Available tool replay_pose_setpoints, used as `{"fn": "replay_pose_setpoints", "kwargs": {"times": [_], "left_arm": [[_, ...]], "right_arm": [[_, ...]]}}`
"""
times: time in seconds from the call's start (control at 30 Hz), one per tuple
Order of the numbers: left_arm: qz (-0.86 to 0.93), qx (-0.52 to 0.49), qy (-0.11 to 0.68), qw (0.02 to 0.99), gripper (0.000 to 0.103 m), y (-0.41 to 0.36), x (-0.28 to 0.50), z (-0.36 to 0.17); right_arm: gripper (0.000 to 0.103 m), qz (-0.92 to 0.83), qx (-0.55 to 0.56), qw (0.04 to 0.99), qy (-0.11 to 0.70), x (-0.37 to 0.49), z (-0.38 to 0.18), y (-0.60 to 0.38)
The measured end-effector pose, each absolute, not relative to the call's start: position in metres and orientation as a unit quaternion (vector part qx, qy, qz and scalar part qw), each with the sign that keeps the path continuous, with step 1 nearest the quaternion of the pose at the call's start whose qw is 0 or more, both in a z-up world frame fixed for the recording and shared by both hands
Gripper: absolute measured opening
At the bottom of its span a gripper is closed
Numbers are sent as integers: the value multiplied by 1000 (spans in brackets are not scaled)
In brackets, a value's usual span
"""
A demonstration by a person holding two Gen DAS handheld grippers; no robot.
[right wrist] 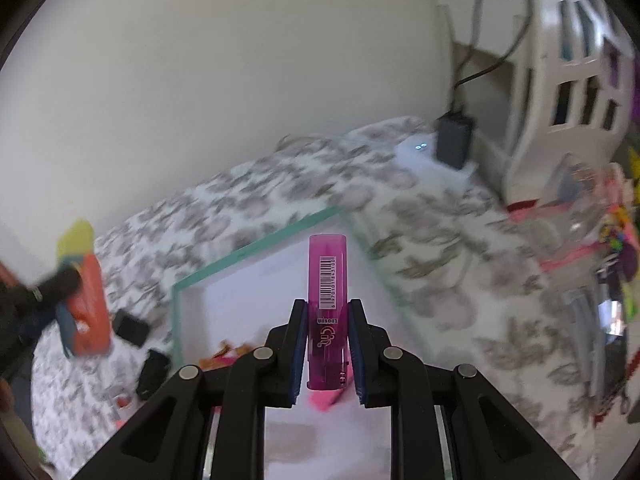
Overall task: Organize rigid objects
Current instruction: 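Carry the toy knife and pink tube over the tray with both grippers, then open both grippers to drop the knife and tube into the tray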
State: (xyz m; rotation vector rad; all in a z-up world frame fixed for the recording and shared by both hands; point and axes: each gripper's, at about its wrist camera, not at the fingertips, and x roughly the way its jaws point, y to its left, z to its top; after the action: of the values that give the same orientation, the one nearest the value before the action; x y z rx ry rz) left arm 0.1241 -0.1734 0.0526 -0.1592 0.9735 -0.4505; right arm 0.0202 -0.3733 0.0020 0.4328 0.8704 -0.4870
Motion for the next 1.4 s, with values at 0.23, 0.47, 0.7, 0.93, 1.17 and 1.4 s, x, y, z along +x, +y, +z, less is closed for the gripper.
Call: {"fn": "replay_pose_setpoints", "kwargs": {"times": [0.23,0.47,0.7,0.93,1.17,1.4], "left_arm": [[-235,-12,509,828,23,-217,106,1],[-227,21,538,812,23,-230,99,-28],[-219,39,562,797,23,-233,96,-50],[-206,49,571,793,22,-231,97,-62],[-206,50,572,792,22,-231,98,-62],[-208,47,570,794,35,-228,98,-54]], "right_arm": [[21,-259,224,829,443,9,-27,-400],[21,-248,218,819,470,10,-50,-392],[21,-235,219,806,498,15,-70,-385],[21,-228,228,794,516,15,-84,-384],[22,-232,219,790,524,16,-84,-382],[22,-236,211,788,528,16,-79,-380]]}}
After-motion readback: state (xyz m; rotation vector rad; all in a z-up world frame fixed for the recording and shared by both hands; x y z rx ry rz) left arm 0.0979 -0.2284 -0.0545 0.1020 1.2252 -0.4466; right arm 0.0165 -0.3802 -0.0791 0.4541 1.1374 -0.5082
